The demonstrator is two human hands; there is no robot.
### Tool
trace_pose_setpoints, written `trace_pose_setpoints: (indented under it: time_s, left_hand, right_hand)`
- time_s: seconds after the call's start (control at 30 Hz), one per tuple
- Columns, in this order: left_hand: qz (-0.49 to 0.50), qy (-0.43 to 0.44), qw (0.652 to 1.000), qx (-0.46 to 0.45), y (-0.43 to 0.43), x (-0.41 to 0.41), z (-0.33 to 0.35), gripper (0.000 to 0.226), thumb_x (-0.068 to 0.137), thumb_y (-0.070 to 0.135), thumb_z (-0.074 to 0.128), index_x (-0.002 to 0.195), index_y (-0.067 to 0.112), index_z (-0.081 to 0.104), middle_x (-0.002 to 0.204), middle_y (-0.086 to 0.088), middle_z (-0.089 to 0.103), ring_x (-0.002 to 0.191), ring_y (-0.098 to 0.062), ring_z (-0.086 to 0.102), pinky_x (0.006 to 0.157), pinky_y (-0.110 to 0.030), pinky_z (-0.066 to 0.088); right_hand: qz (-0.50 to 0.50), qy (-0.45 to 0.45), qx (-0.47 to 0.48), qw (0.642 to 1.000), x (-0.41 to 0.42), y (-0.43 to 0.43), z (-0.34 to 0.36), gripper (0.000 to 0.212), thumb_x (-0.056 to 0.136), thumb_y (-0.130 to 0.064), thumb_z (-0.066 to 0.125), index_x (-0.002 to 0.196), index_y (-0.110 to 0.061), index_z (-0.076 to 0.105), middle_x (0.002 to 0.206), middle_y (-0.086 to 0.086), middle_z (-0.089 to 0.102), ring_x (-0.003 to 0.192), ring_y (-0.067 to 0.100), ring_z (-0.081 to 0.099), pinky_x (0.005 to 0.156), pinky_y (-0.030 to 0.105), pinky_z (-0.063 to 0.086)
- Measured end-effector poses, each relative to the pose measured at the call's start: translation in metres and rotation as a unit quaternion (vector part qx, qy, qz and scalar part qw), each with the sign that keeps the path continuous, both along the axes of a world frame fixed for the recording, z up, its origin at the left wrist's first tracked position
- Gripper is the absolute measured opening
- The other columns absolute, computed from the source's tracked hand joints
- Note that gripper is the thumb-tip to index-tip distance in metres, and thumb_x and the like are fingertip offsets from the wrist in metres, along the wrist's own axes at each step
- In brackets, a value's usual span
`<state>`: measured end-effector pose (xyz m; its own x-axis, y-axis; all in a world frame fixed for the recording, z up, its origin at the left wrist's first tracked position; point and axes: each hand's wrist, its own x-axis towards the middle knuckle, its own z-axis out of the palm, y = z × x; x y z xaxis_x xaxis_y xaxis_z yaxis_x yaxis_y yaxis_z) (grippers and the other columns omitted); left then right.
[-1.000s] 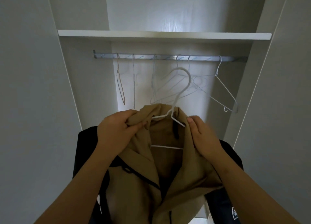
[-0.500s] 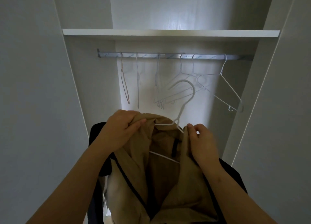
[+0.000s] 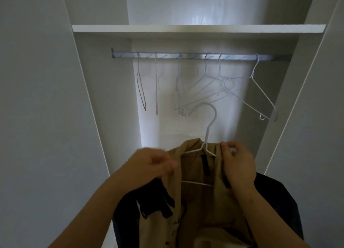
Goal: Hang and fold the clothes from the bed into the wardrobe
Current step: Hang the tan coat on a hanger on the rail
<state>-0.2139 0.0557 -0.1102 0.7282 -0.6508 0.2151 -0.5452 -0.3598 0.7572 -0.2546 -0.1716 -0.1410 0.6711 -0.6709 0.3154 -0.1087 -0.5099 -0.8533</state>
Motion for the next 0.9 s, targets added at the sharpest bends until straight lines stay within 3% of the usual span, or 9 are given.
trace_pose_setpoints:
  time_s: [0.07, 0.13, 0.2, 0.27, 0.37, 0.47, 0.63, 0.8, 0.9]
  left_hand:
    - [0.127, -0.163, 0.978, -0.002, -0.012, 0.008, 0.002, 0.033, 0.082, 0.066, 0.044, 0.102, 0.042, 0.056, 0.100, 0.032, 0.056, 0.095, 0.010, 0.052, 0.093, -0.025, 0.043]
    - [0.122, -0.192, 0.969, 0.097, -0.028, 0.012, 0.002, 0.054, 0.083, 0.069, 0.036, 0.121, 0.033, 0.048, 0.116, 0.021, 0.050, 0.111, -0.001, 0.048, 0.096, -0.026, 0.038]
    - [0.075, -0.156, 0.974, 0.145, -0.042, 0.012, -0.002, 0.056, 0.074, 0.070, 0.021, 0.101, 0.031, 0.051, 0.087, 0.017, 0.055, 0.088, -0.009, 0.057, 0.075, -0.018, 0.041]
    - [0.100, -0.199, 0.969, 0.111, -0.048, 0.013, -0.006, 0.049, 0.069, 0.070, 0.016, 0.079, 0.031, 0.044, 0.063, 0.016, 0.045, 0.063, -0.003, 0.050, 0.059, -0.011, 0.032]
    - [0.148, -0.234, 0.959, 0.054, -0.048, 0.013, -0.002, 0.044, 0.065, 0.075, 0.015, 0.063, 0.036, 0.036, 0.056, 0.017, 0.041, 0.053, 0.001, 0.041, 0.056, -0.014, 0.031]
    - [0.187, -0.245, 0.950, 0.043, -0.050, 0.018, 0.001, 0.056, 0.061, 0.077, 0.015, 0.067, 0.031, 0.046, 0.057, 0.015, 0.043, 0.056, -0.004, 0.045, 0.060, -0.023, 0.037]
    - [0.231, -0.233, 0.944, 0.046, -0.042, 0.025, -0.004, 0.064, 0.060, 0.078, 0.021, 0.073, 0.025, 0.055, 0.057, 0.012, 0.048, 0.059, -0.010, 0.051, 0.060, -0.024, 0.039]
    - [0.231, -0.208, 0.947, 0.083, -0.026, 0.042, -0.007, 0.056, 0.068, 0.072, 0.031, 0.075, 0.023, 0.056, 0.063, 0.006, 0.056, 0.062, -0.014, 0.055, 0.059, -0.026, 0.041]
    - [0.249, -0.202, 0.941, 0.110, -0.016, 0.053, -0.012, 0.044, 0.083, 0.059, 0.046, 0.084, 0.018, 0.061, 0.071, 0.002, 0.061, 0.070, -0.018, 0.059, 0.077, -0.035, 0.047]
  right_hand:
    - [0.007, -0.008, -0.003, 1.000, 0.000, -0.001, 0.002, 0.013, 0.094, -0.037, 0.049, 0.090, -0.026, 0.054, 0.076, -0.006, 0.053, 0.063, -0.002, 0.043, 0.055, 0.022, 0.033]
    - [0.017, -0.031, -0.016, 0.999, 0.001, 0.000, 0.005, 0.012, 0.093, -0.035, 0.050, 0.088, -0.026, 0.055, 0.073, -0.010, 0.053, 0.064, -0.003, 0.045, 0.055, 0.019, 0.033]
    - [0.020, -0.055, -0.036, 0.998, -0.001, 0.000, 0.007, 0.011, 0.093, -0.034, 0.051, 0.087, -0.027, 0.054, 0.068, -0.017, 0.051, 0.064, -0.004, 0.047, 0.055, 0.015, 0.032]
    - [0.032, -0.065, -0.070, 0.995, -0.004, -0.003, 0.008, 0.011, 0.093, -0.034, 0.049, 0.086, -0.028, 0.054, 0.066, -0.020, 0.050, 0.063, -0.005, 0.047, 0.055, 0.014, 0.031]
    - [0.074, -0.057, -0.189, 0.978, -0.009, -0.013, 0.009, 0.024, 0.096, -0.032, 0.044, 0.075, -0.020, 0.050, 0.058, -0.012, 0.045, 0.055, 0.009, 0.047, 0.051, 0.019, 0.031]
    - [0.103, -0.034, -0.261, 0.959, -0.010, -0.020, 0.011, 0.039, 0.097, -0.040, 0.034, 0.069, -0.015, 0.045, 0.055, -0.006, 0.043, 0.053, 0.016, 0.046, 0.050, 0.016, 0.029]
    - [0.199, 0.026, -0.221, 0.954, -0.006, -0.023, 0.005, 0.045, 0.087, -0.052, 0.029, 0.059, -0.018, 0.039, 0.059, 0.000, 0.045, 0.060, 0.018, 0.046, 0.062, 0.034, 0.040]
    - [0.251, 0.147, -0.097, 0.952, 0.009, -0.014, 0.003, 0.060, 0.068, -0.073, 0.032, 0.054, -0.015, 0.039, 0.051, -0.002, 0.041, 0.053, 0.013, 0.044, 0.058, 0.028, 0.038]
    - [0.245, 0.150, -0.017, 0.958, 0.025, 0.001, 0.000, 0.060, 0.076, -0.067, 0.045, 0.060, -0.010, 0.048, 0.054, 0.004, 0.046, 0.051, 0.013, 0.045, 0.054, 0.025, 0.038]
